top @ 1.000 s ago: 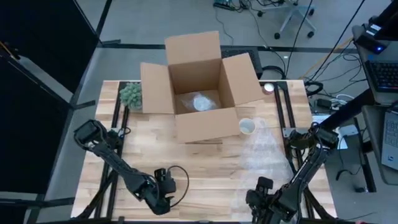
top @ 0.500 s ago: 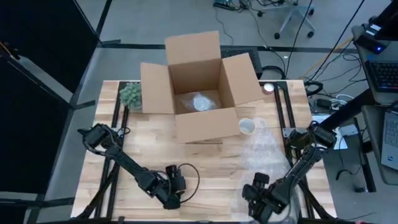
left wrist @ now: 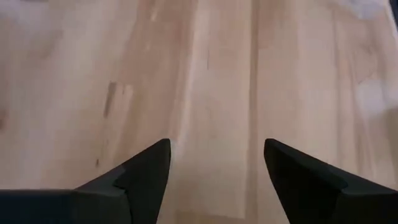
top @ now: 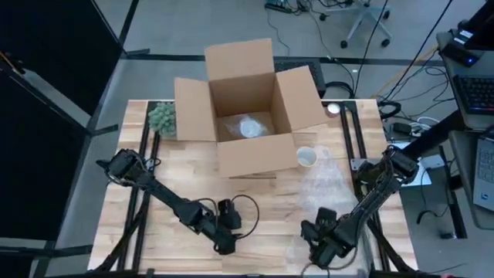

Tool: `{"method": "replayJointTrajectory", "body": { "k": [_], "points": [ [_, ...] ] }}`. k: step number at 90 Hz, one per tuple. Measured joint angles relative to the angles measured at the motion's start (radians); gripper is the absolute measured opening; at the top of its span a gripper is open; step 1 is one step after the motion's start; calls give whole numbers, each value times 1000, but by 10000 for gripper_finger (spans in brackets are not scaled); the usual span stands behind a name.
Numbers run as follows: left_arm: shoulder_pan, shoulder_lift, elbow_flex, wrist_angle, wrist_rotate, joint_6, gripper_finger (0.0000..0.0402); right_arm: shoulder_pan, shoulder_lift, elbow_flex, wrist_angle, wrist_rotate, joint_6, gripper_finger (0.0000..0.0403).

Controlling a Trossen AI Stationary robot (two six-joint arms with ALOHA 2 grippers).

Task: Wrap mug
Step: Wrap the orange mug in the bubble wrap

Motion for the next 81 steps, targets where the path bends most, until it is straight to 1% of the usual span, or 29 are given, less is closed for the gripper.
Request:
{"method": "replayJointTrajectory", "body": {
  "k": [7,14,21,26,32,40,48,63,71,81],
  "points": [
    [-1,0,0,25,-4,-4,247,4,0,-41,82,41,34,263],
    [3,0,0,61,-4,11,247,-20,15,-80,93,88,98,263],
    [7,0,0,83,-7,16,247,-70,30,-112,96,66,145,263],
    [7,0,0,89,-8,16,247,-106,34,-123,124,59,109,263],
    [8,0,0,99,-8,16,247,-152,38,-122,153,67,28,263],
    [12,0,0,103,-8,16,247,-215,44,-114,205,127,-72,263],
    [20,0,0,121,-8,15,247,-283,47,-115,263,174,-136,263],
    [29,0,0,177,-10,16,247,-392,47,-115,380,173,-199,263],
    [41,0,0,209,-11,16,247,-422,45,-115,426,166,-242,263],
    [53,0,0,233,-11,16,247,-442,22,-115,423,163,-271,263]
  ]
}}
